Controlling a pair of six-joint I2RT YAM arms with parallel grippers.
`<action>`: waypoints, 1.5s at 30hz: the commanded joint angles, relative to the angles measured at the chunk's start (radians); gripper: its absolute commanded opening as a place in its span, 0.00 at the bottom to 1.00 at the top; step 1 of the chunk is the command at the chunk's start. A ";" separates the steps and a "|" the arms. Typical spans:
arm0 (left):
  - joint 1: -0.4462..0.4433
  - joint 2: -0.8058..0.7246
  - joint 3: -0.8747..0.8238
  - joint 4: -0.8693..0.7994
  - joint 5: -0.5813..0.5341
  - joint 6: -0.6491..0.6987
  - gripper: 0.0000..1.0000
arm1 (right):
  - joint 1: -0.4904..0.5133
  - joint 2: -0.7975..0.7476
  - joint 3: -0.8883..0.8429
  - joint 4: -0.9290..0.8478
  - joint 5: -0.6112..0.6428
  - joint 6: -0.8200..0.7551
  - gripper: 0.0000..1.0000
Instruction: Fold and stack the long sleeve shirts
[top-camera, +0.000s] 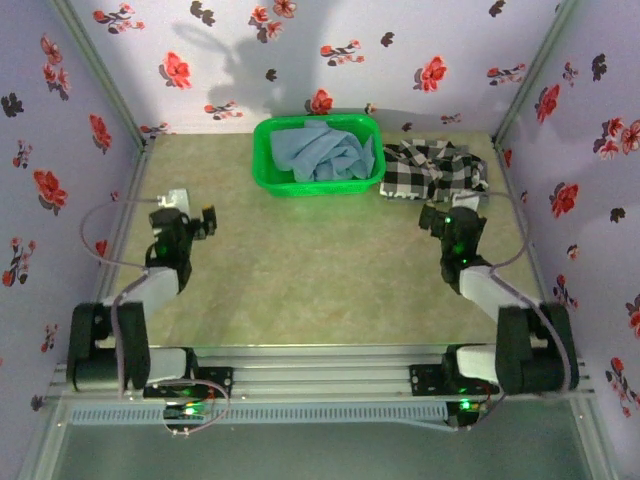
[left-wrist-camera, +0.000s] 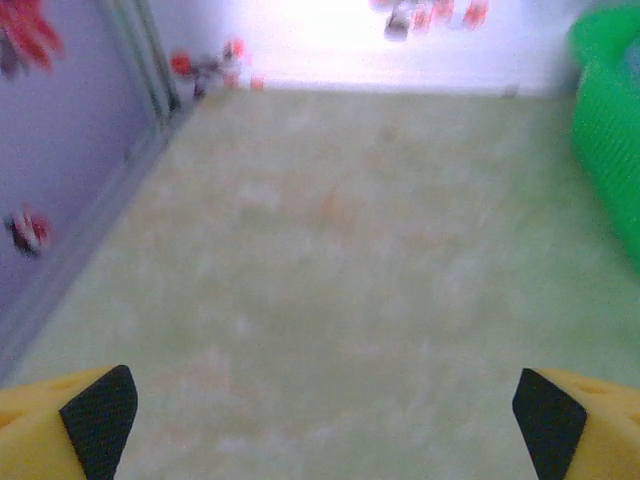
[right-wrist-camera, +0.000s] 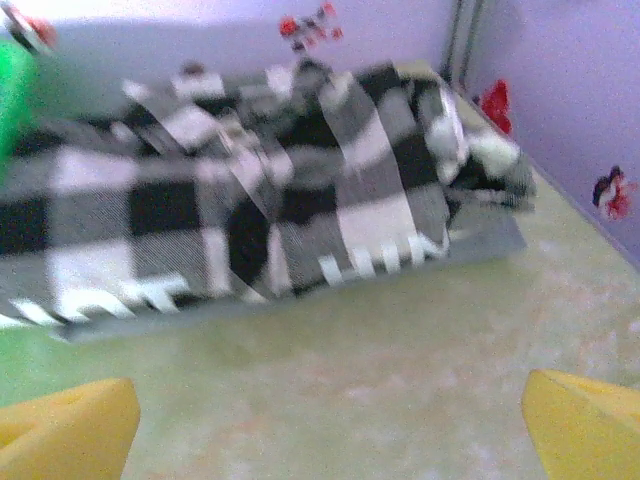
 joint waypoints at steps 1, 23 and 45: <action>-0.055 -0.053 0.229 -0.413 -0.034 -0.118 1.00 | 0.015 -0.090 0.155 -0.493 -0.010 0.151 0.99; -0.211 0.930 1.466 -1.318 0.189 -0.509 0.87 | 0.376 0.135 0.777 -1.064 -0.458 0.342 0.99; -0.316 0.555 0.878 -1.215 0.090 -0.783 0.05 | 0.488 0.731 1.332 -1.157 -0.308 0.250 0.99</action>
